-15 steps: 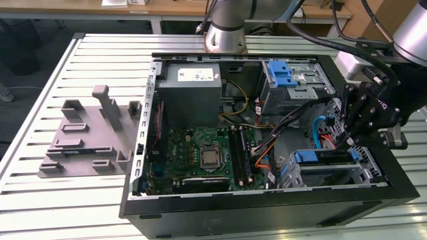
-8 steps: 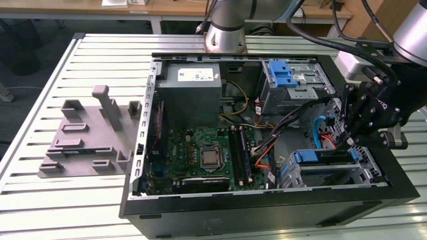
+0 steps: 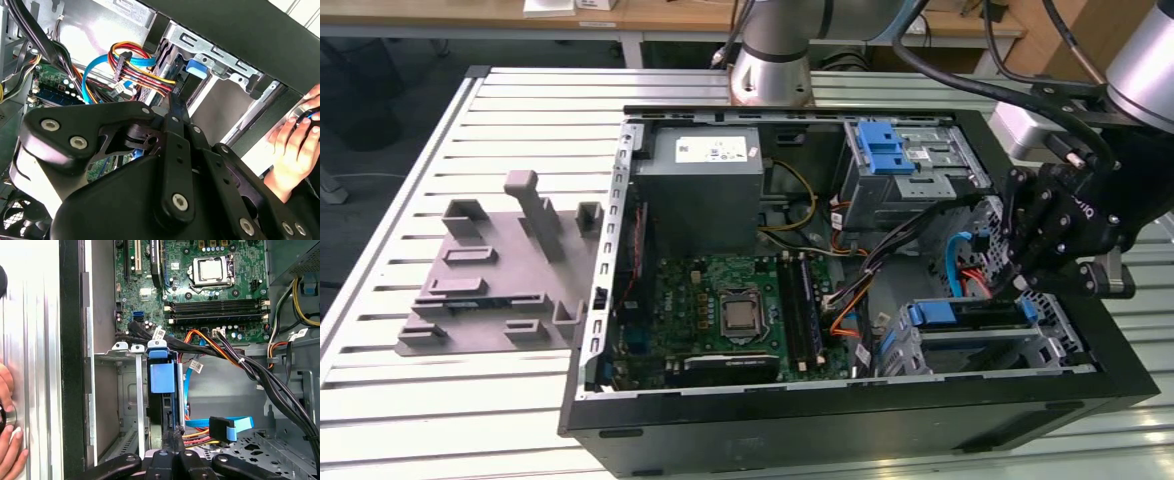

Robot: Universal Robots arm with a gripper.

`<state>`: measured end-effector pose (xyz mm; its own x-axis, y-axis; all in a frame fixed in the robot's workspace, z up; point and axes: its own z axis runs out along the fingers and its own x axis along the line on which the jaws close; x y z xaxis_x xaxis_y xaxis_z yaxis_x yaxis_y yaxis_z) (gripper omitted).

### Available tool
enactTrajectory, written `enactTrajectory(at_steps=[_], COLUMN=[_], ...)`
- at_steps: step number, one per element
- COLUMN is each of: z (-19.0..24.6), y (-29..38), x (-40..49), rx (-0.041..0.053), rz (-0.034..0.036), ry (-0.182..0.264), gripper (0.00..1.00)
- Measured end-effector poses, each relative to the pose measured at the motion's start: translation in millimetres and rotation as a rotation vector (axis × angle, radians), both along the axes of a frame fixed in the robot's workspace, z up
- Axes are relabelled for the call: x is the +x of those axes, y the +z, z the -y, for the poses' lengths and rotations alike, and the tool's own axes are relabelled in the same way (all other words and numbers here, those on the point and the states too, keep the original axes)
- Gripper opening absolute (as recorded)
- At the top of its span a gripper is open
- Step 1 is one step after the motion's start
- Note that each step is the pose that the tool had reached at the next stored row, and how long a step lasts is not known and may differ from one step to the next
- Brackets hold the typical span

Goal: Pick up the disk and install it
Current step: 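Insert the second disk wire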

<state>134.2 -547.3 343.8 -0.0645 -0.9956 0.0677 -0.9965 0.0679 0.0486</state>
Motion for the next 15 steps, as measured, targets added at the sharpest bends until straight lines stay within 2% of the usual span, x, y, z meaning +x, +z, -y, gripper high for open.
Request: enactTrajectory(at_steps=[3,5,9,15], z=[-0.1,0.0,0.0,0.0], y=[0.1,0.0,0.0,3.1], x=[-3.2,-8.3,-17.4,-21.2], rx=[-0.0001,-0.0001,0.0001,0.0008], rz=[0.0002,0.0027,0.0148,0.032], ry=[0.0,0.0,0.0,0.0], gripper=[0.11,0.11,0.11,0.11])
